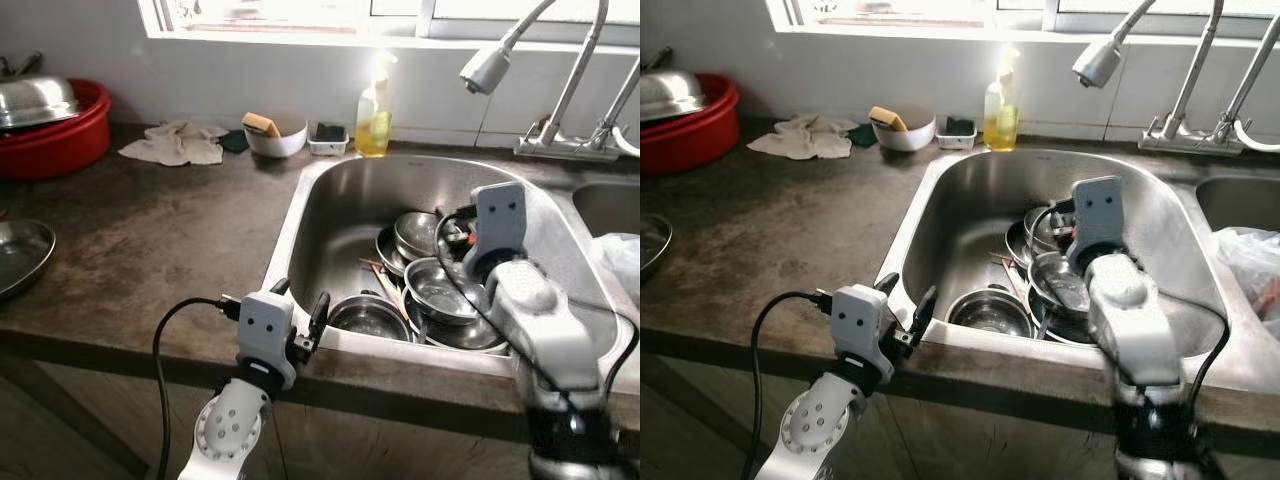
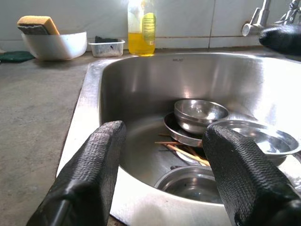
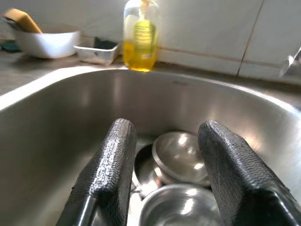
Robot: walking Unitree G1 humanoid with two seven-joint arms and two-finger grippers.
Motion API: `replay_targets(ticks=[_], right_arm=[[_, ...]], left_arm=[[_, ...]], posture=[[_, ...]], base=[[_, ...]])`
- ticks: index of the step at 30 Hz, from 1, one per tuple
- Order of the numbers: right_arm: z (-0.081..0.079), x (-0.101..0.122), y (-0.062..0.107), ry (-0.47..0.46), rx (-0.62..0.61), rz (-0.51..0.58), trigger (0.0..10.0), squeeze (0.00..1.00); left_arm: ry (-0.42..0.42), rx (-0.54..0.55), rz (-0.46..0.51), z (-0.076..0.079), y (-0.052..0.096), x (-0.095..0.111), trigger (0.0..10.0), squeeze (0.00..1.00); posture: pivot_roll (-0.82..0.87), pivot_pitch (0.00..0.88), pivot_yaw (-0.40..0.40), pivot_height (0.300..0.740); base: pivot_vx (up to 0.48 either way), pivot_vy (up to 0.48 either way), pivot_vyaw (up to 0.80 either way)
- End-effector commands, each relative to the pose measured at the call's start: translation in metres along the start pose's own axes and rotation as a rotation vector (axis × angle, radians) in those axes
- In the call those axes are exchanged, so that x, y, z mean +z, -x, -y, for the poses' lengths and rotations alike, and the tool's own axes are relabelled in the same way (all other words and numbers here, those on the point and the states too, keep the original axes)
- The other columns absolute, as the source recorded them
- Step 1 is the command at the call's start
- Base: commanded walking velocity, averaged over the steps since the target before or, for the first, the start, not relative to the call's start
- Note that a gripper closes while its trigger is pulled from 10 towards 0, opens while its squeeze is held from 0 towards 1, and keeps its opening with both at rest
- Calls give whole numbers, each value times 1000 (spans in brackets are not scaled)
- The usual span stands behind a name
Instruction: Kitchen organization
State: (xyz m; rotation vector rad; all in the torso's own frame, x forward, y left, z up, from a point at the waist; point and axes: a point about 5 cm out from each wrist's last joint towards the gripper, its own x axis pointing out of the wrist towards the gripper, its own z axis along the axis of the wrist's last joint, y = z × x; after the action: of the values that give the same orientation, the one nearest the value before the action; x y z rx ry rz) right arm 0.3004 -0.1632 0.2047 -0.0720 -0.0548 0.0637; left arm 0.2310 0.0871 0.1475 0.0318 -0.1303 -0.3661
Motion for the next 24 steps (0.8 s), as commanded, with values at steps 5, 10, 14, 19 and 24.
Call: replay_targets(ticks=[5, 10, 14, 19, 24], right_arm=[[-17, 11, 24, -28, 75, 137, 10000, 0], [-23, 2, 38, -66, 78, 102, 10000, 0], [-28, 1, 42, -62, 90, 109, 10000, 0], [-32, 2, 40, -76, 85, 132, 10000, 0], [-32, 4, 37, -83, 82, 138, 10000, 0]], left_arm=[[21, 9, 7, -3, 2, 1, 10000, 0], [24, 2, 1, -2, 3, 0, 10000, 0], [28, 2, -6, -2, 5, -1, 10000, 0], [26, -11, -6, -3, 4, -2, 10000, 0], [23, -14, -3, -4, 3, -1, 10000, 0]], posture=[[80, 72, -25, 740], [74, 65, -18, 740], [70, 55, -15, 740], [74, 46, -9, 740], [74, 46, -9, 740]], base=[[0, 0, 0], [0, 0, 0], [0, 159, 0], [0, 463, 730], [0, 476, 800]])
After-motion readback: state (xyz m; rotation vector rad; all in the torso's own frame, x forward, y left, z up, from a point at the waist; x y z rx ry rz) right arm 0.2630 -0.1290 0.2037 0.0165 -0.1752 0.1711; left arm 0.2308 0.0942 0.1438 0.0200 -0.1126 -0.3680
